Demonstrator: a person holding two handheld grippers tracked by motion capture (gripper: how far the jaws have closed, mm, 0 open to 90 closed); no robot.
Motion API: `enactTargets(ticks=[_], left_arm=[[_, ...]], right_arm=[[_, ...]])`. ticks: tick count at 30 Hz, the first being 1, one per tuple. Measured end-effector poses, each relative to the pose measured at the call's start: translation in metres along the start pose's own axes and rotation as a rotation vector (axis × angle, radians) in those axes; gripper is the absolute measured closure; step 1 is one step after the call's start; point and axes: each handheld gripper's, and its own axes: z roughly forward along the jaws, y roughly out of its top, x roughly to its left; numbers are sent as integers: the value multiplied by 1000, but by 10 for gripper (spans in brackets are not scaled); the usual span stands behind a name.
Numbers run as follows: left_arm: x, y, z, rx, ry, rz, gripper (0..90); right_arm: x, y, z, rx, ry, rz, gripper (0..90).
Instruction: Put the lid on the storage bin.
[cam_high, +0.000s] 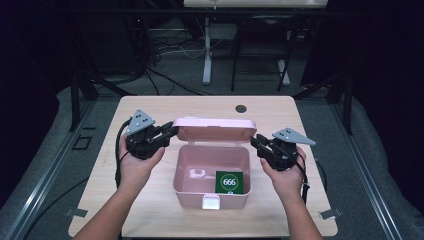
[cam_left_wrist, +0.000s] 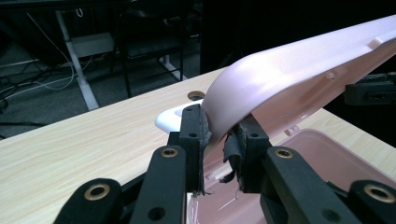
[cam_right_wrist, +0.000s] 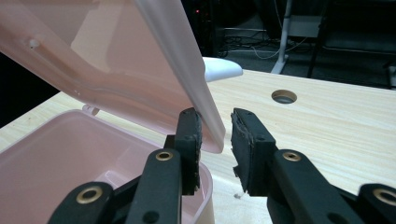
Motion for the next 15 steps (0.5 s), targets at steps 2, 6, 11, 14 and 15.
enactTargets(ticks=[2, 6, 11, 14, 15], left_arm=[[0, 0, 0, 2, -2, -1, 763], [0, 0, -1, 4, -1, 6, 764], [2, 2, 1, 12, -6, -3, 770], [2, 4, 1, 11, -6, 2, 767], [2, 3, 0, 13, -7, 3, 766]], right_arm=[[0, -1, 1, 6, -1, -7, 724], [-2, -4, 3, 18, -3, -8, 717], [-4, -9, 6, 40, -14, -5, 719], [-9, -12, 10, 57, -28, 7, 722], [-10, -13, 9, 62, -32, 13, 724]])
